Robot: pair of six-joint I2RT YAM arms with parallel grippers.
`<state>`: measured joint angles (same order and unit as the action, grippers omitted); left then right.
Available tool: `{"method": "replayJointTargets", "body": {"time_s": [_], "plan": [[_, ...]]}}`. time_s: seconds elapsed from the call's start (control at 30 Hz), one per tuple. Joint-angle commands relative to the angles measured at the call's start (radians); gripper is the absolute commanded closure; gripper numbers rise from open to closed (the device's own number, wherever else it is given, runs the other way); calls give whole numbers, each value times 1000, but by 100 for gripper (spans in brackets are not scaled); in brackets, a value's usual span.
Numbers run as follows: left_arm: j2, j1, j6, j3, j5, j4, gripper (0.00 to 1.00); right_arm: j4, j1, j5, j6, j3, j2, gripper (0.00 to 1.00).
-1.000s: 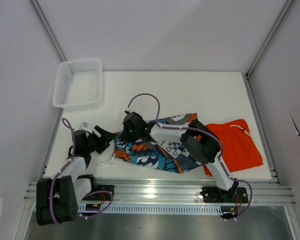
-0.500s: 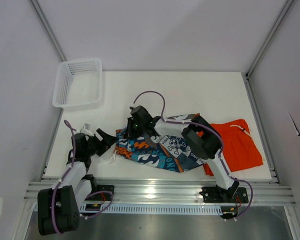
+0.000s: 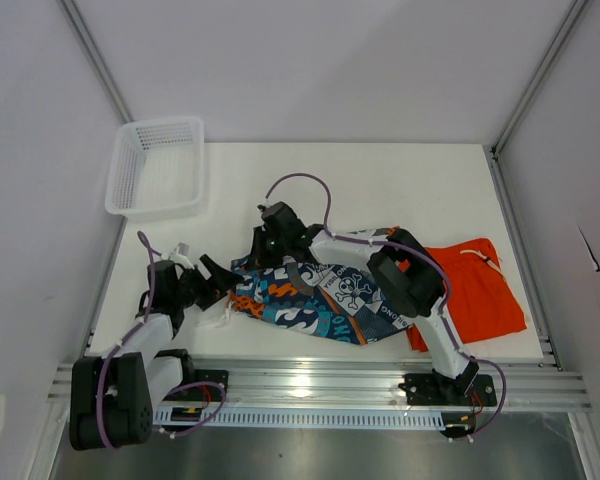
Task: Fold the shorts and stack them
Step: Fold the shorts
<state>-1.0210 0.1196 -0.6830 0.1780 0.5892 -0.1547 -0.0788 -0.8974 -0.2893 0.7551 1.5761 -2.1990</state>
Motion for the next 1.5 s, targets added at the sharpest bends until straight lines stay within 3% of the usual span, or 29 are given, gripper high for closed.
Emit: {"method": "replayJointTargets", "body": {"time_s": [0.0,0.03,0.1,0.13,0.23,0.4,0.67,0.7,0.77,1.03,1.47], "plan": [[-4,-12,10,-20,-37,86,12,-15,-3,16,-28,1,114,90],[13,-12,11,-15,-45,99,12,-16,-8,27,-34,-31,136,88],[30,-12,8,4,-60,136,12,-45,-23,91,-59,-68,206,74],[44,-12,2,8,-63,145,12,-55,-31,120,-68,-112,234,61],[65,-11,-30,15,-58,147,12,-78,-55,223,-120,-221,341,47],[108,-6,-84,63,-46,231,12,-10,-103,280,-287,-376,469,36],[142,5,-142,172,-61,368,13,31,-330,631,-750,-384,441,26],[151,9,-154,182,-63,376,13,22,-336,692,-751,-366,435,22],[167,32,-156,211,-60,420,12,48,-344,670,-845,-375,430,1],[133,113,-122,393,-143,658,7,111,-388,673,-999,-363,369,1],[82,241,-67,439,-98,699,7,88,-460,591,-1070,-274,294,0]]}}
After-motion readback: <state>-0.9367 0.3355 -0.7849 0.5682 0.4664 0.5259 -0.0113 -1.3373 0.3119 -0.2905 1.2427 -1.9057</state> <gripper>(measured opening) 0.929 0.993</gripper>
